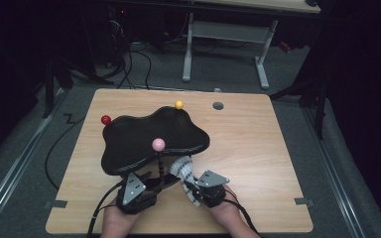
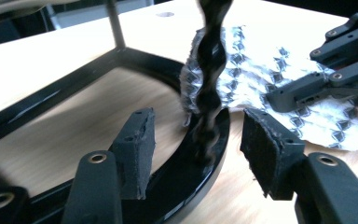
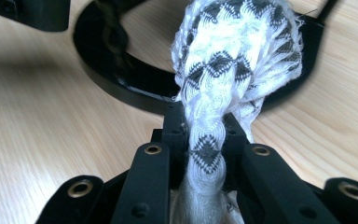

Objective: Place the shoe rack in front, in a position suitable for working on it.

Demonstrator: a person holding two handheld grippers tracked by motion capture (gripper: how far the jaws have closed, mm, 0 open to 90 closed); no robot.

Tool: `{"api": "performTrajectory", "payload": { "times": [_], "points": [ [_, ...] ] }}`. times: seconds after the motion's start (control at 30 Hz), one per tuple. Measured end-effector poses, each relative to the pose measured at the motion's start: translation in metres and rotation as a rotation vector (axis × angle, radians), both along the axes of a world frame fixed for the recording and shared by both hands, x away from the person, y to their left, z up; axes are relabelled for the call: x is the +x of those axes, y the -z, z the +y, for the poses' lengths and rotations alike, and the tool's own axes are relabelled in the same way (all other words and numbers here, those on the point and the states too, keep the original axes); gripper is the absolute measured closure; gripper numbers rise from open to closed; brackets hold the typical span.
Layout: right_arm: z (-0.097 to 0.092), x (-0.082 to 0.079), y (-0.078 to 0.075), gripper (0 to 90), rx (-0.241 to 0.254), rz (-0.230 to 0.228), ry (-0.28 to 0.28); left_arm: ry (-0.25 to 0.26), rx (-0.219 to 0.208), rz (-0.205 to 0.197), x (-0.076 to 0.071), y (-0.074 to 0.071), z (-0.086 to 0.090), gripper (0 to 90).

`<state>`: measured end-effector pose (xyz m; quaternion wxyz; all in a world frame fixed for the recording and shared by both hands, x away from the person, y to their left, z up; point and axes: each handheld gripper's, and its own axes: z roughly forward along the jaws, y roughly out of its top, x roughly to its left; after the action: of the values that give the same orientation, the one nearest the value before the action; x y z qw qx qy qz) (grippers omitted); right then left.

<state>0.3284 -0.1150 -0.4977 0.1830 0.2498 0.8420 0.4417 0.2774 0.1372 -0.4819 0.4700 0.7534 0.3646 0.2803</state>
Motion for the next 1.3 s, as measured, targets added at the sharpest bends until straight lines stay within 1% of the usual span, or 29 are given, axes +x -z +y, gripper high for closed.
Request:
{"api": "performTrajectory", "payload": {
  "times": [0.07, 0.17, 0.2, 0.23, 0.3, 0.37, 0.4, 0.43, 0.47, 0.5, 0.57, 0.6, 0.63, 0.67, 0.77, 0.8, 0.83, 0.87, 0.93, 0.97, 1.0, 1.07, 1.1, 1.13, 1.17, 1.2, 1.23, 1.27, 1.3],
  "points": [
    [-0.005, -0.001, 0.000, 78.7, -0.002, 0.001, 0.015, 0.004, 0.005, 0.000, 0.002, 0.000, -0.004, 44.8],
    [-0.018, -0.005, 0.001, 78.7, -0.010, -0.006, 0.051, 0.004, 0.004, -0.022, 0.008, -0.001, -0.013, 47.2],
    [-0.026, -0.009, 0.001, 78.6, -0.020, -0.015, 0.070, 0.004, 0.000, -0.027, 0.010, -0.002, -0.016, 49.0],
    [-0.029, -0.011, 0.002, 78.6, -0.023, -0.015, 0.081, -0.005, -0.009, -0.042, 0.013, -0.004, -0.020, 51.0],
    [-0.034, -0.014, 0.002, 78.7, -0.032, -0.024, 0.097, -0.014, -0.015, -0.056, 0.015, -0.005, -0.022, 53.9],
    [-0.038, -0.017, 0.002, 78.6, -0.035, -0.031, 0.109, -0.019, -0.017, -0.062, 0.015, -0.006, -0.023, 60.7],
    [-0.039, -0.018, 0.001, 78.6, -0.037, -0.035, 0.113, -0.046, -0.009, -0.083, 0.014, -0.007, -0.025, 64.5],
    [-0.039, -0.018, 0.001, 78.6, -0.037, -0.035, 0.113, -0.046, -0.009, -0.083, 0.014, -0.007, -0.025, 69.5],
    [-0.040, -0.018, 0.001, 78.6, -0.038, -0.037, 0.116, -0.059, -0.009, -0.083, 0.014, -0.008, -0.024, 69.5],
    [-0.039, -0.018, 0.001, 78.6, -0.034, -0.042, 0.121, -0.057, -0.029, -0.075, 0.014, -0.007, -0.022, 73.7],
    [-0.038, -0.018, 0.000, 78.6, -0.035, -0.049, 0.121, -0.053, -0.030, -0.071, 0.012, -0.008, -0.022, 73.7],
    [-0.034, -0.017, -0.001, 78.5, -0.041, -0.070, 0.116, -0.036, -0.038, -0.064, 0.009, -0.007, -0.021, 73.7],
    [-0.034, -0.017, -0.001, 78.5, -0.041, -0.070, 0.116, -0.036, -0.038, -0.064, 0.009, -0.007, -0.021, 73.8],
    [-0.031, -0.017, -0.001, 78.5, -0.045, -0.085, 0.112, -0.027, -0.035, -0.067, 0.006, -0.007, -0.022, 73.8],
    [-0.019, -0.016, -0.004, 78.4, -0.047, -0.124, 0.088, -0.006, -0.018, -0.072, -0.005, -0.007, -0.024, 73.8],
    [-0.009, -0.012, -0.006, 78.5, -0.042, -0.137, 0.066, 0.002, -0.008, -0.076, -0.012, -0.007, -0.025, 73.9],
    [-0.005, -0.011, -0.006, 78.5, -0.042, -0.139, 0.059, 0.002, -0.008, -0.076, -0.012, -0.007, -0.025, 73.9],
    [0.002, -0.008, -0.006, 78.5, -0.043, -0.144, 0.048, 0.013, 0.000, -0.080, -0.021, -0.007, -0.025, 73.9],
    [0.012, -0.005, -0.005, 78.4, -0.054, -0.155, 0.032, 0.018, 0.011, -0.086, -0.028, -0.007, -0.025, 73.9],
    [0.018, -0.004, -0.005, 78.5, -0.062, -0.159, 0.023, 0.018, 0.011, -0.086, -0.028, -0.007, -0.025, 73.9],
    [0.018, -0.004, -0.005, 78.5, -0.062, -0.159, 0.023, 0.020, 0.014, -0.089, -0.032, -0.007, -0.025, 73.9],
    [0.030, -0.001, -0.003, 78.4, -0.077, -0.165, 0.001, 0.023, 0.020, -0.090, -0.037, -0.007, -0.024, 73.9],
    [0.042, 0.001, 0.000, 78.4, -0.099, -0.174, -0.012, 0.023, 0.018, -0.092, -0.040, -0.006, -0.023, 73.9],
    [0.042, 0.001, 0.000, 78.4, -0.099, -0.174, -0.012, 0.024, 0.023, -0.095, -0.041, -0.006, -0.022, 73.9],
    [0.049, 0.002, 0.003, 78.4, -0.122, -0.165, -0.017, 0.023, 0.024, -0.097, -0.042, -0.006, -0.021, 73.9],
    [0.053, 0.003, 0.006, 78.2, -0.127, -0.153, -0.027, 0.021, 0.024, -0.099, -0.043, -0.005, -0.020, 73.9],
    [0.065, 0.006, 0.016, 77.9, -0.130, -0.101, -0.047, 0.019, 0.022, -0.099, -0.043, -0.005, -0.018, 73.9],
    [0.065, 0.006, 0.016, 77.9, -0.130, -0.101, -0.047, 0.019, 0.022, -0.099, -0.043, -0.005, -0.018, 73.9],
    [0.065, 0.009, 0.020, 78.3, -0.161, -0.107, -0.070, 0.017, 0.024, -0.099, -0.043, -0.005, -0.017, 73.9]
  ]
}}
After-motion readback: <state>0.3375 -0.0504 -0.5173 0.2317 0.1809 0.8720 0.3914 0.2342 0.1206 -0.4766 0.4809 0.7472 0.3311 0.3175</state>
